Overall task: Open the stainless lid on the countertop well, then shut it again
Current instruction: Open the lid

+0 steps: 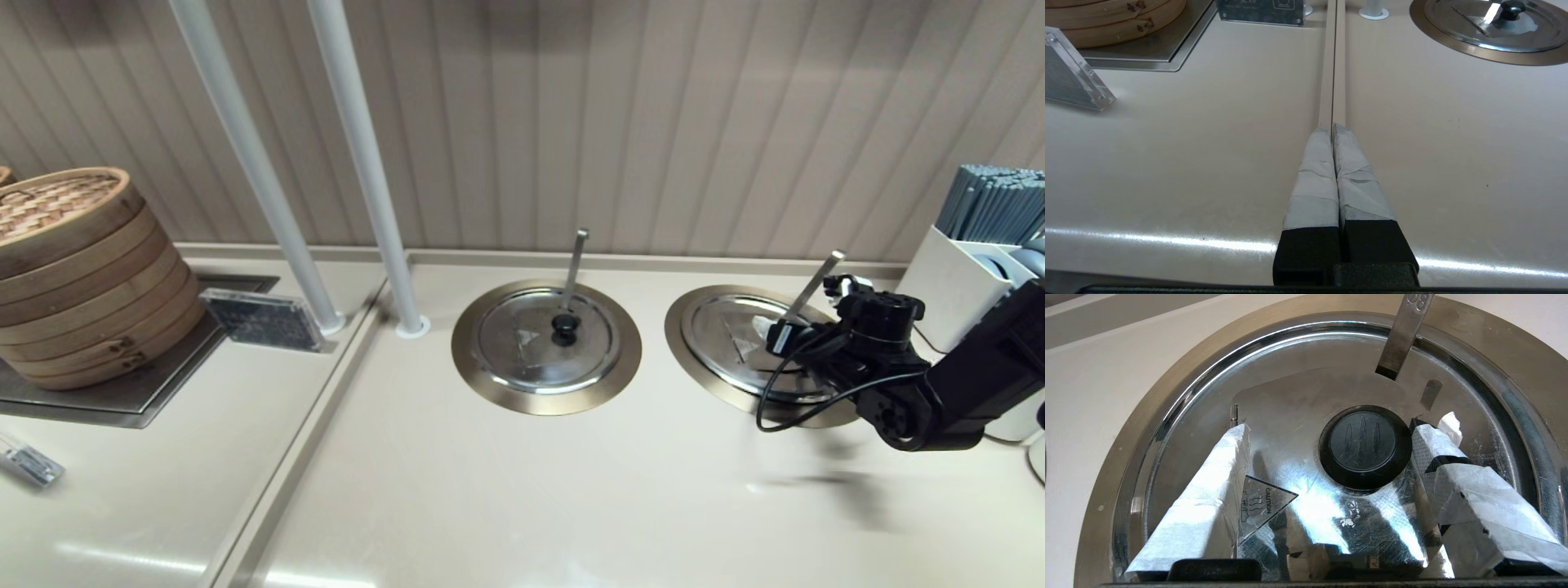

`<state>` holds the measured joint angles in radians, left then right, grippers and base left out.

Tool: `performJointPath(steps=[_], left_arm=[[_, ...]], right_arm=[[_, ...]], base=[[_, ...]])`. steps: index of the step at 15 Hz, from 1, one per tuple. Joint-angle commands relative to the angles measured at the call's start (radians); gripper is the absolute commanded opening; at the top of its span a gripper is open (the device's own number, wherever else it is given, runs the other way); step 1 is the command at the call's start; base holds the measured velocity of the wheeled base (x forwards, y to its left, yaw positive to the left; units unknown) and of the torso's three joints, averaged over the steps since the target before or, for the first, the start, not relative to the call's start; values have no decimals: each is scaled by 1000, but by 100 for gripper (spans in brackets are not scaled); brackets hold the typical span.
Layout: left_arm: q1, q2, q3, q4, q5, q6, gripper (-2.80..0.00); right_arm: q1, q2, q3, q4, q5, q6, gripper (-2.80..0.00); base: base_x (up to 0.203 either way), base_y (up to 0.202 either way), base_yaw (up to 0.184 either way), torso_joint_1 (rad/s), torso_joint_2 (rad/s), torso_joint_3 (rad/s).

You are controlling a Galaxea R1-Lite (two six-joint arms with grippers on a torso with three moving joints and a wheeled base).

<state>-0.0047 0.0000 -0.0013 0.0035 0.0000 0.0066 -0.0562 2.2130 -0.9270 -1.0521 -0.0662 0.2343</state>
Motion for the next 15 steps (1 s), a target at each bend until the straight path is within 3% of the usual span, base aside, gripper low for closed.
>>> performJointPath(steps=[1,7,15], left_arm=[[0,0,0,0,0,0,-280],[0,0,1,0,0,0,-280],[0,0,0,0,0,0,-280]], right_arm=[[2,-13,2,-6,0,4,0],[17,-36,4,-6,-1,17,0],[99,-104,30,-6,-23,74,0]], base=[[0,0,0,0,0,0],[0,0,0,0,0,0],[0,0,0,0,0,0]])
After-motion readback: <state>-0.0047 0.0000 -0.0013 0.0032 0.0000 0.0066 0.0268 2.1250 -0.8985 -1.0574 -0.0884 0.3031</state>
